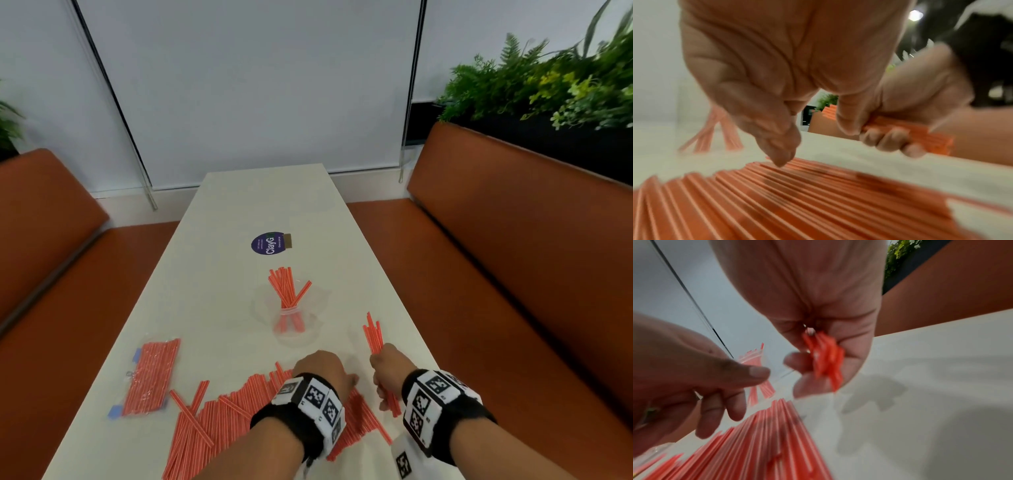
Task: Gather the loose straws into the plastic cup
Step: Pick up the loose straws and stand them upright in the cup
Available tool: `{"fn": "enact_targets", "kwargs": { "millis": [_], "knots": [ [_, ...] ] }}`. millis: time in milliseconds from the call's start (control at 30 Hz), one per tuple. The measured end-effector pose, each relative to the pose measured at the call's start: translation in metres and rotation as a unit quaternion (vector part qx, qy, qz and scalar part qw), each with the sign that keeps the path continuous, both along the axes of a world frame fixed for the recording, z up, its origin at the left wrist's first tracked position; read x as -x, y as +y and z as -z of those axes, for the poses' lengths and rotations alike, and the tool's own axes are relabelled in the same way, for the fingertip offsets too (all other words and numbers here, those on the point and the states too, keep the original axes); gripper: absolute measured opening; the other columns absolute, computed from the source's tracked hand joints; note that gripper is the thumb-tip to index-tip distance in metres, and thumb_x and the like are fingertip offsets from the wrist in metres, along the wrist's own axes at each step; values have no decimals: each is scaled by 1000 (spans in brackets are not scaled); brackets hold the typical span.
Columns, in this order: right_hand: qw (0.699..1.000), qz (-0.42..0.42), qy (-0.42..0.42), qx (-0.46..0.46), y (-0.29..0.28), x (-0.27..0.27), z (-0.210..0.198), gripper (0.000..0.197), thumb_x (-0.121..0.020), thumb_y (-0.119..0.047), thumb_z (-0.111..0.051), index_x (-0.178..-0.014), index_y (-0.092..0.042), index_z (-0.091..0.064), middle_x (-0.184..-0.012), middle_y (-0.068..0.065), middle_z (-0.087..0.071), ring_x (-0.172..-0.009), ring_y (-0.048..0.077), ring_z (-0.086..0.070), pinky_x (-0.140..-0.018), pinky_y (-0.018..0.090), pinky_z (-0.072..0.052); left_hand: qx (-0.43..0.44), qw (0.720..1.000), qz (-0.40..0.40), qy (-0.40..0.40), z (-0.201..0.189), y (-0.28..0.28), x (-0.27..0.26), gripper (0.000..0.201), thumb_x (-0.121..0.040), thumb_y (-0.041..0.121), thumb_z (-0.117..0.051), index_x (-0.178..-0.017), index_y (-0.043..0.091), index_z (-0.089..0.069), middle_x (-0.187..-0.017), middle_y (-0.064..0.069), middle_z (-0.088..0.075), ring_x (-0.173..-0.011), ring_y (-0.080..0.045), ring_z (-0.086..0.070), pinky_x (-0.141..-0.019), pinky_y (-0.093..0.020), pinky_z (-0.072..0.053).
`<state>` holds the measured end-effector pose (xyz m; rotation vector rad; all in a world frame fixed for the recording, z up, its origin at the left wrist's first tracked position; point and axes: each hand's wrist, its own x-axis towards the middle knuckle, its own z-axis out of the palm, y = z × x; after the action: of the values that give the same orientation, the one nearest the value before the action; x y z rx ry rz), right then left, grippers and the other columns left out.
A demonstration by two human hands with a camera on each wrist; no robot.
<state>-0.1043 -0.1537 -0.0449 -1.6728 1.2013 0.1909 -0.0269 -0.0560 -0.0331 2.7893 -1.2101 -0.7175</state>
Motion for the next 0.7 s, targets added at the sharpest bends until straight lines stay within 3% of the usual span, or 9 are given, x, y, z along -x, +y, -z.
{"fn": "enact_targets", "kwargs": {
  "millis": [133,233,367,600,700],
  "knots": [
    [999,39,-14,-13,-8,9,17,7,-95,-8,-35,-99,-12,-33,-65,9,-43,-47,17,-39,-41,22,-41,-28,999,13,-22,5,-15,4,54,-92,52,-42,-104,6,-66,-112,-9,-69,-104,-26,-65,-77,-28,-46],
    [999,40,-12,-16,-11,17,21,7,-96,-8,-34,-102,-12,-34,-65,8,-44,-46,16,-39,-40,22,-41,-34,999,-14,-16,13,-22,6,46,-93,43,-46,-116,5,-61,-123,-11,-64,-114,-26,-61,-93,-32,-48],
    [999,43,-19,-24,-15,25,20,9,-95,-7,-34,-102,-10,-38,-65,7,-43,-45,15,-39,-39,22,-43,-8,1000,-11,1,21,-24,8,39,-96,26,-43,-125,3,-54,-134,-12,-56,-123,-26,-54,-103,-32,-42],
    [999,36,-6,-24,-14,26,12,8,-93,-4,-34,-95,-9,-39,-58,5,-37,-44,14,-32,-42,23,-40,42,994,-98,17,35,-31,8,52,-90,12,-51,-135,-2,-30,-133,-17,-47,-118,-27,-56,-96,-30,-47],
    [1000,-5,13,-12,-9,23,13,11,-94,-1,-36,-86,-7,-42,-57,6,-40,-44,15,-38,-47,26,-43,56,991,-124,12,37,-33,9,40,-93,8,-46,-130,0,-33,-111,-14,-52,-99,-17,-61,-92,-26,-47]
  ]
}}
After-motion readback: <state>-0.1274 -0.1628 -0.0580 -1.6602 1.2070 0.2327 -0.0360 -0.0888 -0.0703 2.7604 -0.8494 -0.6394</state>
